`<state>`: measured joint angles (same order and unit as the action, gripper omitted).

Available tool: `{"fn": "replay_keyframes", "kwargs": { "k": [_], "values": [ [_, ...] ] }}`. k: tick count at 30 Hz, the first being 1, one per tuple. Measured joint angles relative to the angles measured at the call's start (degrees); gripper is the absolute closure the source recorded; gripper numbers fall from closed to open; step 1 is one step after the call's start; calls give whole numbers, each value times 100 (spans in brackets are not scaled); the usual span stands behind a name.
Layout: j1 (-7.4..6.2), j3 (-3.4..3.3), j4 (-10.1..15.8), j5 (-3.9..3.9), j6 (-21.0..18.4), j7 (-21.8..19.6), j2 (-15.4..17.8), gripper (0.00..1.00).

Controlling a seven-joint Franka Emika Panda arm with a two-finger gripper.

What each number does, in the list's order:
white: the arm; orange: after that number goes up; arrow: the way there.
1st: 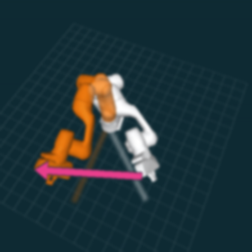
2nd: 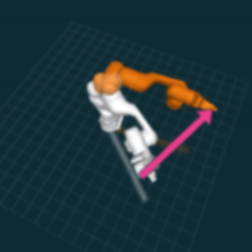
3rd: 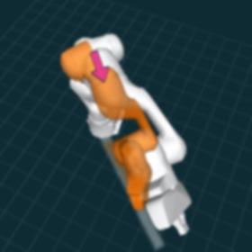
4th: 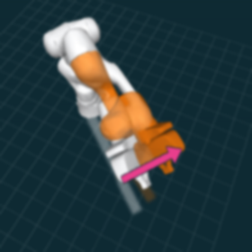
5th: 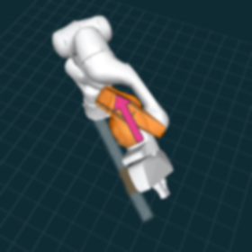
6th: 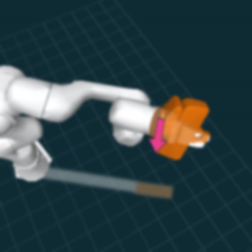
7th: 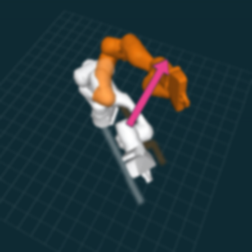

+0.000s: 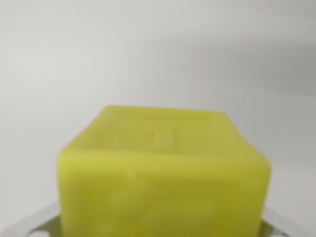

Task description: Pick yellow cube

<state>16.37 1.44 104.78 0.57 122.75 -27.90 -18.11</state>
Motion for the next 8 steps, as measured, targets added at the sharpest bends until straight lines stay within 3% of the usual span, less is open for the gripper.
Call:
{"fn": "replay_keyframes", "kwargs": {
  "k": [8],
  "values": [
    [0,0,-29,-1,-55,1,27,100]
  ]
}}
